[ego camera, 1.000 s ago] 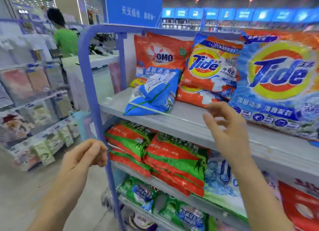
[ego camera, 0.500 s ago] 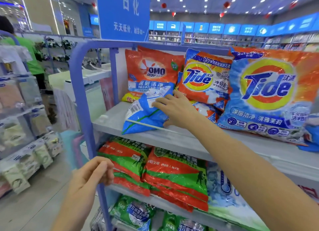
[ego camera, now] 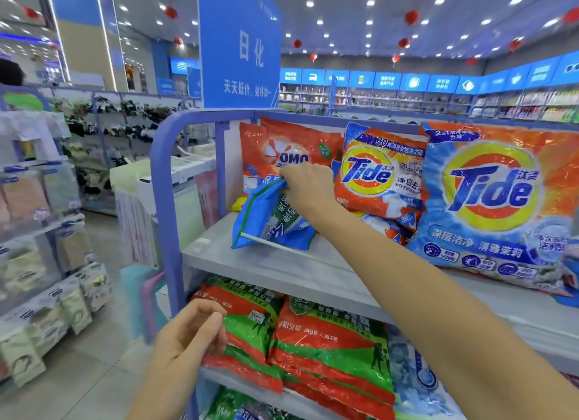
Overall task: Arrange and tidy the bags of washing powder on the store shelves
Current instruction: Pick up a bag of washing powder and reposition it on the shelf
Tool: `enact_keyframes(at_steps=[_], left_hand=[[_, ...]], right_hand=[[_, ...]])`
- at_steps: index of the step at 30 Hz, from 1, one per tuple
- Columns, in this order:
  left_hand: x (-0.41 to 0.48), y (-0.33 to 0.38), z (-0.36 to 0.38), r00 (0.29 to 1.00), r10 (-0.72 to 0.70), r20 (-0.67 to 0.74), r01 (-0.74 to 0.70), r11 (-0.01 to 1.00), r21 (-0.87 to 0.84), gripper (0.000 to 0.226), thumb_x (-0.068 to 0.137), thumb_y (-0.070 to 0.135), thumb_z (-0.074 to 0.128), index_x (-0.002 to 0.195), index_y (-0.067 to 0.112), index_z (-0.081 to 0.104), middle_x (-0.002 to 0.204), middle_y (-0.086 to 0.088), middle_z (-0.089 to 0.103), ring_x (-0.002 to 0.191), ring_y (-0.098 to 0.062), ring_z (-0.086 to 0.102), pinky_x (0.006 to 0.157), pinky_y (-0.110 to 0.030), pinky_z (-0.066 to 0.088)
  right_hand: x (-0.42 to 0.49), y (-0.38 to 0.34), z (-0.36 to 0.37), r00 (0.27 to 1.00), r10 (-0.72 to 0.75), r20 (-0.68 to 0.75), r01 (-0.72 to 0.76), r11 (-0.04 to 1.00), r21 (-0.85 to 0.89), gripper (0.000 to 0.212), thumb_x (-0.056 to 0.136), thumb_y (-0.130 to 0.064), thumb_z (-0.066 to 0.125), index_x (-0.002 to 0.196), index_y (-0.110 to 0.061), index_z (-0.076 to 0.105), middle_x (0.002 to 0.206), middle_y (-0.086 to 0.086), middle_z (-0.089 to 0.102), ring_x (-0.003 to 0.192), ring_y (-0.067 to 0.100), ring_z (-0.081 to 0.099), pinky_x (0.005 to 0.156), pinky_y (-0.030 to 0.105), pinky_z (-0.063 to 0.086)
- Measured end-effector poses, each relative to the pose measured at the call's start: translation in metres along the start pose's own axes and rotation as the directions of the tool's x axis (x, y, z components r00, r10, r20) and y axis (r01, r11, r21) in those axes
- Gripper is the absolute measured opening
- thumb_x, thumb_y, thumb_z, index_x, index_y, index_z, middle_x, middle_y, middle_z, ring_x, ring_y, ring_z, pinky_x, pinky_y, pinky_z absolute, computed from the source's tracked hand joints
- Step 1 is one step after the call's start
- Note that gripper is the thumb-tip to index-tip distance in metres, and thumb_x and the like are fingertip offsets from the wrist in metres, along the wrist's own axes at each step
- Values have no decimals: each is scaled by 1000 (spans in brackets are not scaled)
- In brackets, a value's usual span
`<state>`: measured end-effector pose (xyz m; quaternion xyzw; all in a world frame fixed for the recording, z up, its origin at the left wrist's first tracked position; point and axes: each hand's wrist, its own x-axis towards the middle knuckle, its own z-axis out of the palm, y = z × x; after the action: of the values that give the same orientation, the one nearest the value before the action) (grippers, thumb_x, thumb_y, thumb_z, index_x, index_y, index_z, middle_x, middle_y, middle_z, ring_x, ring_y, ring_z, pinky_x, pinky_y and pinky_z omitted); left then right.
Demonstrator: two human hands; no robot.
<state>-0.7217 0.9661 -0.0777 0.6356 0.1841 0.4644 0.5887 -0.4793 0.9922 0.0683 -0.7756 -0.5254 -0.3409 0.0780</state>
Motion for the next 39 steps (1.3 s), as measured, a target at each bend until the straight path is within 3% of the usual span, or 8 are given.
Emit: enact_keyframes(at_steps=[10, 17, 21, 28, 31, 33, 35, 39], left_hand=[[42, 10, 1, 980, 149, -134, -126, 977, 170, 12, 80, 19, 73, 86, 22, 63, 77, 0, 64, 69, 1, 58, 66, -9, 46], [104, 11, 21, 987, 59, -150, -16, 962, 273, 94, 59, 55, 77, 137, 17, 41, 126, 3, 52, 114, -11, 51, 95, -27, 40], [112, 5, 43, 986, 25, -167, 16, 971, 239, 102, 63, 53, 78, 145, 18, 28, 128, 6, 46, 123, -10, 43, 98, -27, 34], [112, 22, 96, 978, 9, -206, -34, 992, -117, 34, 79, 24, 74, 108, 20, 56, 103, 6, 65, 104, -18, 62, 87, -31, 49], [97, 34, 132, 973, -230, -2, 189, 805, -563, 9, 86, 20, 62, 95, 20, 60, 83, 1, 67, 87, -24, 61, 70, -29, 55], [90, 41, 156, 951, -250, 182, 306, 675, -672, 31, 76, 32, 63, 102, 16, 60, 81, 0, 67, 84, -21, 61, 64, -26, 57], [85, 50, 178, 941, -212, 265, 339, 639, -691, 50, 73, 39, 60, 116, 14, 59, 98, -4, 69, 93, -22, 64, 70, -29, 58], [84, 46, 208, 953, -291, 82, 276, 728, -628, 20, 91, 27, 59, 101, 11, 61, 80, -1, 68, 61, -13, 64, 46, -24, 52]], right_hand=[[37, -12, -7, 983, 166, -73, -133, 934, 331, 23, 85, -4, 52, 100, -18, 63, 99, 7, 67, 95, 31, 60, 67, 35, 42], [51, 1, -50, 949, 231, -213, -122, 896, 428, 17, 85, -23, 59, 99, -18, 68, 90, 3, 68, 84, 25, 61, 65, 30, 46], [51, 14, -87, 894, 344, -288, -130, 813, 568, 24, 82, -23, 61, 60, -19, 53, 57, -4, 47, 55, 12, 40, 46, 22, 24], [26, 44, -124, 744, 668, -13, -88, 117, 989, 43, 79, -7, 67, 49, -18, 38, 41, -11, 26, 46, 8, 21, 47, 23, 20], [4, 62, -131, 640, 736, 219, -16, -273, 962, 7, 81, -6, 68, 78, -6, 61, 77, 8, 58, 72, 18, 53, 65, 32, 43], [-10, 74, -129, 572, 733, 370, -2, -450, 893, 40, 83, -10, 69, 119, 0, 57, 115, 13, 63, 103, 27, 61, 86, 38, 50], [-30, 84, -125, 514, 749, 418, -16, -478, 878, 43, 84, -15, 69, 122, -1, 55, 121, 12, 61, 107, 27, 60, 80, 38, 53], [-78, 116, -112, 449, 779, 437, 5, -491, 871, 33, 87, -18, 67, 116, -5, 59, 110, 10, 64, 96, 27, 62, 68, 36, 52]])
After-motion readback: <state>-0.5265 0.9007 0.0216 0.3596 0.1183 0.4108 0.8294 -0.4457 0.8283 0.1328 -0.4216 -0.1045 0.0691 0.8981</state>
